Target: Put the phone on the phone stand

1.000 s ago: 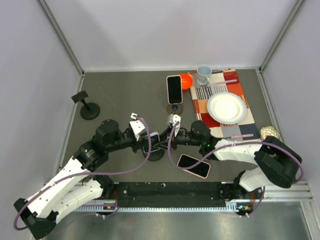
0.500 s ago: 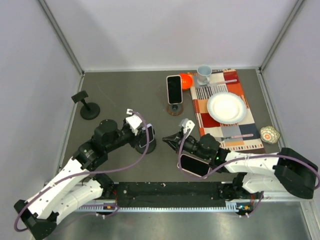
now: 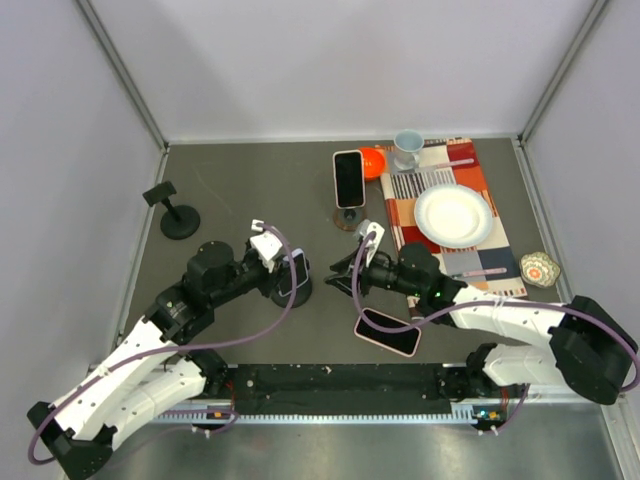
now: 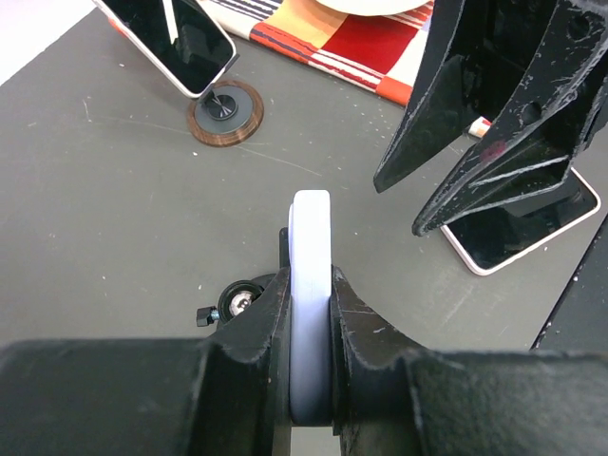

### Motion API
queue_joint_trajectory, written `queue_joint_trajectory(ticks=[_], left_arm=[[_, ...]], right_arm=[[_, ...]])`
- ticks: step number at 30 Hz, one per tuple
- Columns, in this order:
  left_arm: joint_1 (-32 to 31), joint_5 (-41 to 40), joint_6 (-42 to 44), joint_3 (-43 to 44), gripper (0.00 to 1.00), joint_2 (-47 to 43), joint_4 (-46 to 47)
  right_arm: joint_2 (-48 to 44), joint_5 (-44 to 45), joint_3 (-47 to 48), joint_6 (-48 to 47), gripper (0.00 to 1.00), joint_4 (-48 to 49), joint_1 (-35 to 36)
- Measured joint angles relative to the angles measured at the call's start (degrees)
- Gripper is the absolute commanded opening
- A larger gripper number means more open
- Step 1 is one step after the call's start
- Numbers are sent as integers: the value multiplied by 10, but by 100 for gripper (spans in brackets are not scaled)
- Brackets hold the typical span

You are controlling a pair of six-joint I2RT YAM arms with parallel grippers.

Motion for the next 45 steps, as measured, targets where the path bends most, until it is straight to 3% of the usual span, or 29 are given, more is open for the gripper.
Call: queue_joint_trajectory(ticks=[2,7,8,9,18,24,30,34,39,45], left_arm=[[0,-8,-3,0,19,0,0],[0,-25,-13,2,28,0,-1],[0,-29,-14,2,25,0,-1],[0,-34,-17,3,1,0,-1],[3,-46,-50,19,0,19,-5],[49,15,-62,16,0,16,-2],[79,64,-79,5,0,13,15],[117,121,-78,36,0,80,29],[183,226,-62,134,0,241,70],[219,313,50,287,0,403,20]], right_arm=[[6,-26,13,5,44,-7,-8],[6,-73,30,10,47,-33,-10],[6,-78,33,9,47,-42,-10],[6,-85,42,7,48,-63,-10],[-35,-101,65,-5,54,-138,-11],[-102,-104,66,-11,55,-176,-45],[-105,-106,78,-21,55,-213,-82],[-107,-99,78,-25,55,-222,-100],[-152,-71,72,-38,57,-236,-104],[-223,-39,32,-45,58,-219,-104]])
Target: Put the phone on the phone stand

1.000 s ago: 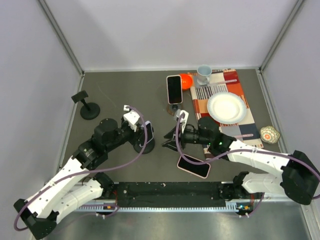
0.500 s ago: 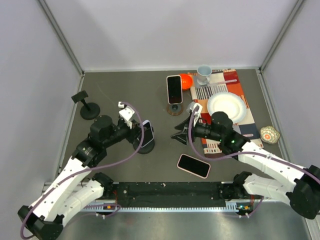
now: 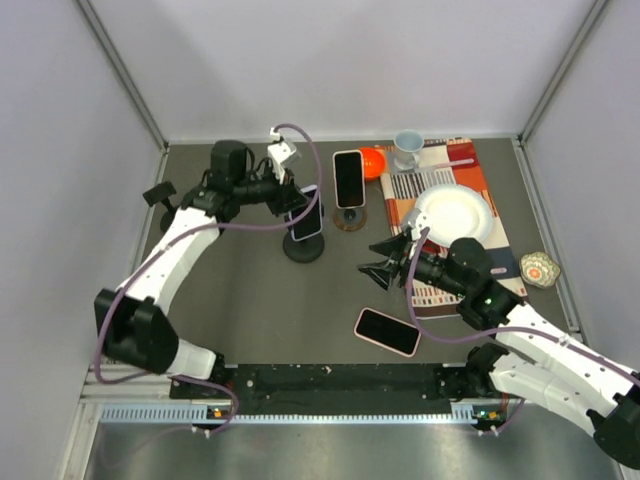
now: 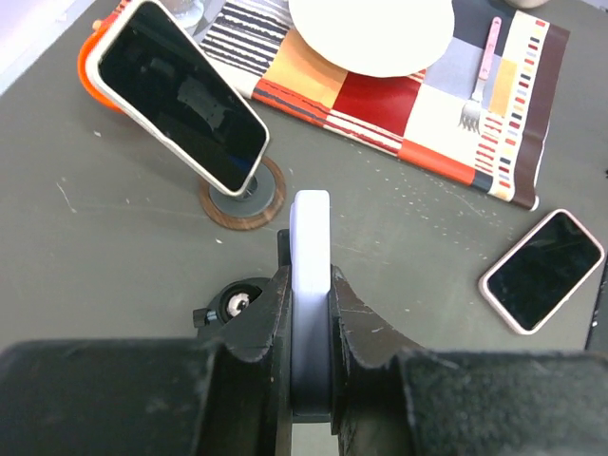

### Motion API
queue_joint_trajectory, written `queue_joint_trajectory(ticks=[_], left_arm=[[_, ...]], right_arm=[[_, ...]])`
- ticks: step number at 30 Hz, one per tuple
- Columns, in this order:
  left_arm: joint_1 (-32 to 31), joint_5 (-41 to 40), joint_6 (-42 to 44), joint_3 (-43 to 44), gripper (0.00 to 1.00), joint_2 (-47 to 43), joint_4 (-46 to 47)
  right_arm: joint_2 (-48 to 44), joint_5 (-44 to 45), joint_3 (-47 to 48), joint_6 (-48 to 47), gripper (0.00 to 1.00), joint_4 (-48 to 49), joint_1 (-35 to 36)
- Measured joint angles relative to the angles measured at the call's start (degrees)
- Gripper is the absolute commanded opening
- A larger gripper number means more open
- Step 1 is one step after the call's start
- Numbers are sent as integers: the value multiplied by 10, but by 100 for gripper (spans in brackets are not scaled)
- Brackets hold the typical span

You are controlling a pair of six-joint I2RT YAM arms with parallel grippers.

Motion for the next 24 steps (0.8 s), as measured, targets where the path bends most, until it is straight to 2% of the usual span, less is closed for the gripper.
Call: queue_joint_trajectory(ticks=[4,12,24], left_arm=[[29,66,67,80,0,76,-35],[91,191,138,224,0,219,-91],[95,263,191,343,0,330,-133]], right_arm=[[-10,15,-20,-2,58,2,0],[-14,31,-28,-12,58,12,-1],[26,31,-28,-17,58,42,-8]])
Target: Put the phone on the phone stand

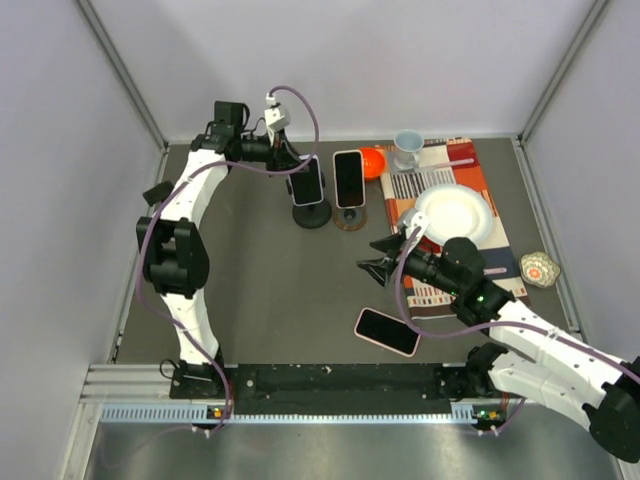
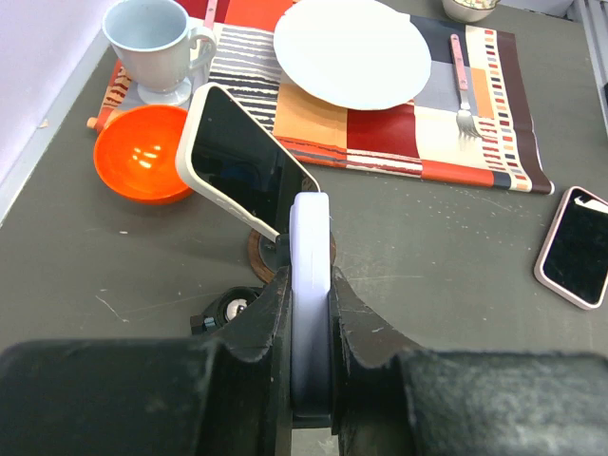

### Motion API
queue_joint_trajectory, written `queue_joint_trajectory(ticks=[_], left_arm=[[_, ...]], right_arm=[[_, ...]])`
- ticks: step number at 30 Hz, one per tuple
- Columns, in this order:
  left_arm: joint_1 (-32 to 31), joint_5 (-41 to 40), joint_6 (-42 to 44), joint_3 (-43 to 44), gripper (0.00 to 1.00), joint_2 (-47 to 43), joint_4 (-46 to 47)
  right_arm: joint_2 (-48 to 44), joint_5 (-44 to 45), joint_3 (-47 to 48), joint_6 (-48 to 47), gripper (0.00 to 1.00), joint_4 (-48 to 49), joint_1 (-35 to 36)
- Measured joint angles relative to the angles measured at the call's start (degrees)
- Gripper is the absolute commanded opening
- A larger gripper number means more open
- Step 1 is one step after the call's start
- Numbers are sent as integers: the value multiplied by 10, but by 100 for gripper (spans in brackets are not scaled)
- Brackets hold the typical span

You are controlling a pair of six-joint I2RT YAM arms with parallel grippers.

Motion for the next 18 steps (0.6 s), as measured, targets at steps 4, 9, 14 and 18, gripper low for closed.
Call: queue_joint_trajectory(ticks=[4,9,14,18], left_arm=[[0,1,22,17,0,7,-33],[-4,0,61,23,0,9,-71],[-19,-25,79,22,29,2,-80],[-26,-50,61,-3,98,-14,-45]], right_arm=[[5,0,0,0,58,4,0],[5,-2,0,-1,58,8,0],[5,-9,0,0,58,13,0],[5,-16,0,0,58,18,0]])
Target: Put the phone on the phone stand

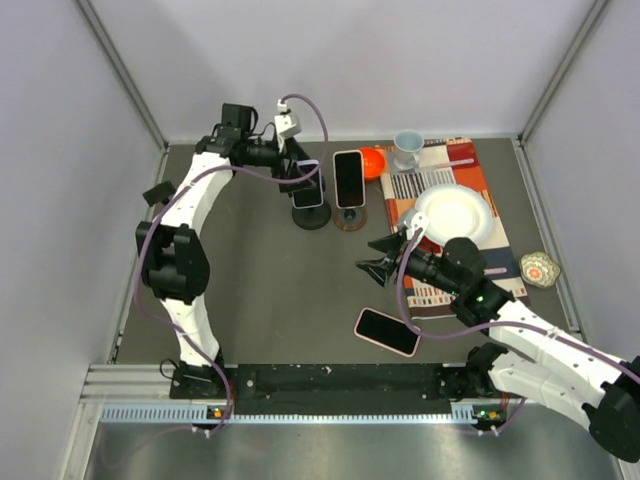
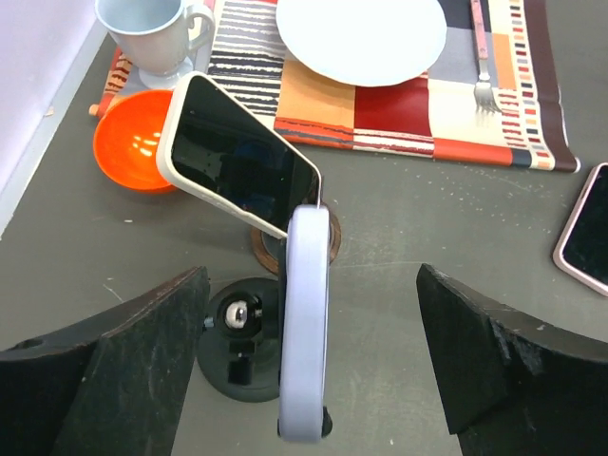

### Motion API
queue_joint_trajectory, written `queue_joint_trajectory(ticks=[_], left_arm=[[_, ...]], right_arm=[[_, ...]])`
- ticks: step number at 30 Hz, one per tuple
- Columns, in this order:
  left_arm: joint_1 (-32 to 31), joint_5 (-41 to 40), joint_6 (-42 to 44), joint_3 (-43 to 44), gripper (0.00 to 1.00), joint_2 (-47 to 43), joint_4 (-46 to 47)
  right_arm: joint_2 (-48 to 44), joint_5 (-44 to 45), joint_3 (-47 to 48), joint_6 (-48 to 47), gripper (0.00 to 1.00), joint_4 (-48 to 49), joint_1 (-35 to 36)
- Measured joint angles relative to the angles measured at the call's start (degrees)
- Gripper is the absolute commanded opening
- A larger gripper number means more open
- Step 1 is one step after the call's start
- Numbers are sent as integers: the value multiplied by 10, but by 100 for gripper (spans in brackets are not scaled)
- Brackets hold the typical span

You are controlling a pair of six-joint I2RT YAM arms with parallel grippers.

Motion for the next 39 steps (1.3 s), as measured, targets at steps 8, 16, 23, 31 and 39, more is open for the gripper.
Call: queue_joint_trajectory(ticks=[8,16,23,31,39], left_arm=[[-2,-41,-60,-38,98,-60,66],[-2,-87,-171,-147,98,-214,179],[-2,-324,-328,-296,98,-414,231],[31,-759,-463,-345,99,-502,141],[153,-930,-523,-357,67,-413,85]], right_arm=[[-5,-5,-11,0,58,6,0],[-26,-7,-18,1,59,5,0],[-32,12,-19,11,59,0,0],[-59,25,-27,22,59,-2,0],[-69,27,-27,22,60,-7,0]])
